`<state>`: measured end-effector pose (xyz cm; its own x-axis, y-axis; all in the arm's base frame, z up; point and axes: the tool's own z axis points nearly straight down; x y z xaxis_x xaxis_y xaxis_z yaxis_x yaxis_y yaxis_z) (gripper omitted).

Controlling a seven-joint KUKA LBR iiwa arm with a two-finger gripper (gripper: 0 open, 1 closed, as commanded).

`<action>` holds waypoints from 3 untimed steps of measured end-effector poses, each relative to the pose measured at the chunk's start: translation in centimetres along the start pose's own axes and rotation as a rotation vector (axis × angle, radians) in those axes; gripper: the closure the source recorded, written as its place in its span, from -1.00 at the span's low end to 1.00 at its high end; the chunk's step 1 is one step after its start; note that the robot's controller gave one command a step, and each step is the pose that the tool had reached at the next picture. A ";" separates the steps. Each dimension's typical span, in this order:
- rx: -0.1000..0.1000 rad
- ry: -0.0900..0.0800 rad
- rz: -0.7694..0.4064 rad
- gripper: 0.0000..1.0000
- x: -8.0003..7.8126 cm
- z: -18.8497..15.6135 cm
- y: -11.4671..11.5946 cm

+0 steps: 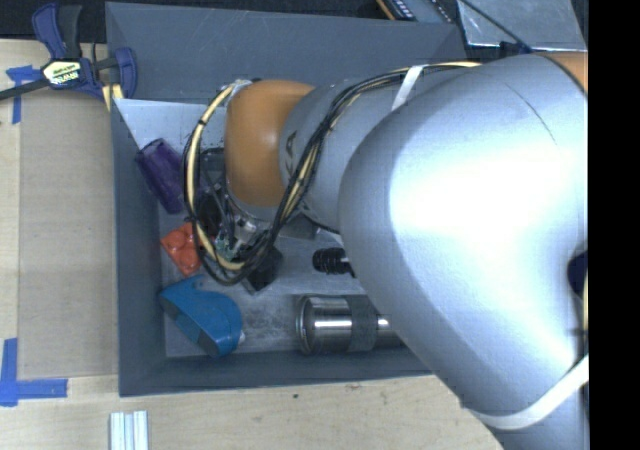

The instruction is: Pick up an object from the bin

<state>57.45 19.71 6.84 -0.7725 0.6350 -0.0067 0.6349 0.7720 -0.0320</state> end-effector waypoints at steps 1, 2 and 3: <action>0.001 -0.001 0.002 1.00 -0.1 -0.3 -0.1; 0.003 -0.001 0.003 1.00 -0.2 -0.9 -0.3; 0.003 -0.001 0.003 1.00 -0.1 -1.8 -0.4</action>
Offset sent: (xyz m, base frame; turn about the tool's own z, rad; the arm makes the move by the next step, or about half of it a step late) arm 0.0000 0.0001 0.0314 0.0000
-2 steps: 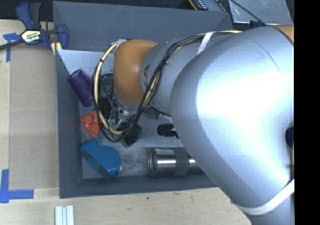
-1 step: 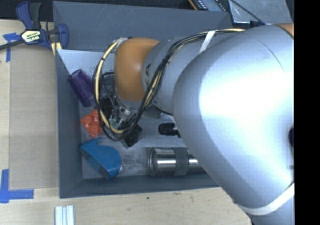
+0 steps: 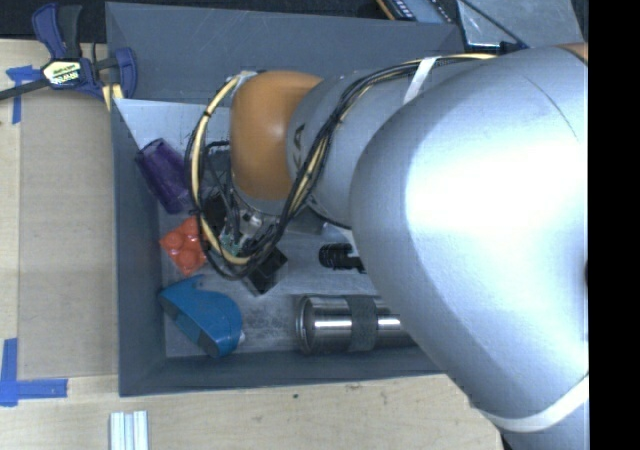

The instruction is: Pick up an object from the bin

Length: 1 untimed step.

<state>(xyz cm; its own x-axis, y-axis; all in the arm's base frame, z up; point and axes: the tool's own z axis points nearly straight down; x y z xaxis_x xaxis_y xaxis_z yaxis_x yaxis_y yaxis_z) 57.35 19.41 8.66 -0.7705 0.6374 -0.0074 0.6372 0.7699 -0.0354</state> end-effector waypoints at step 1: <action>0.002 0.003 0.000 1.00 0.1 -1.1 -0.1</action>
Offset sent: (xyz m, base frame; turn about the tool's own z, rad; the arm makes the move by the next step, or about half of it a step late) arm 0.0000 0.0001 0.0865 0.0000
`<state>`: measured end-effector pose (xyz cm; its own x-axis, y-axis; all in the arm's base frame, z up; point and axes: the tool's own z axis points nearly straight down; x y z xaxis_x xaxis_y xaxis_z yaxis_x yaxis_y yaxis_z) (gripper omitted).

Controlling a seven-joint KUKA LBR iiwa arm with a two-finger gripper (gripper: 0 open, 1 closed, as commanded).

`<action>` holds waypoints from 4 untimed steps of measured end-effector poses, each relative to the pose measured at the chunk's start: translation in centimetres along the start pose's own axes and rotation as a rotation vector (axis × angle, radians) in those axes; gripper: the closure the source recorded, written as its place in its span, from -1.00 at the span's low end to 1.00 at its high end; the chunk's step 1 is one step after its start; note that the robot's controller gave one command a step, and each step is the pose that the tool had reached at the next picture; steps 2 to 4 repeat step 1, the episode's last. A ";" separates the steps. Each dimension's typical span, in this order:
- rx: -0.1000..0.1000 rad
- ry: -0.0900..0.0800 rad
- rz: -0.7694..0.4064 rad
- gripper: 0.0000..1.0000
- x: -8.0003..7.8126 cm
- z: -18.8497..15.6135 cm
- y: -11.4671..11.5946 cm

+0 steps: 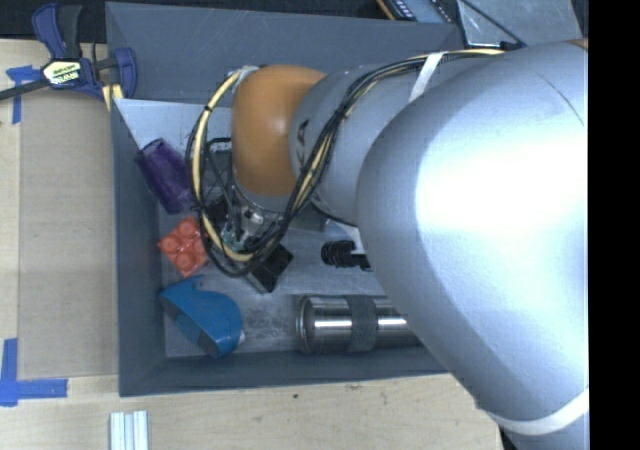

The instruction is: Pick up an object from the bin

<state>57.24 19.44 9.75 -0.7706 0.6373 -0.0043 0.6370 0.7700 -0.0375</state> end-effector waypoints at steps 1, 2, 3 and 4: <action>0.003 0.004 -0.002 1.00 0.2 -2.0 -0.1; 0.003 0.004 -0.002 1.00 0.2 -2.0 -0.1; 0.003 0.004 -0.002 1.00 0.2 -2.0 -0.1; 0.003 0.004 -0.002 1.00 0.2 -2.0 -0.1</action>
Offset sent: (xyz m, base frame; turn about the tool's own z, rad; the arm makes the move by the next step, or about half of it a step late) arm -0.0001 0.0000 0.0895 0.0000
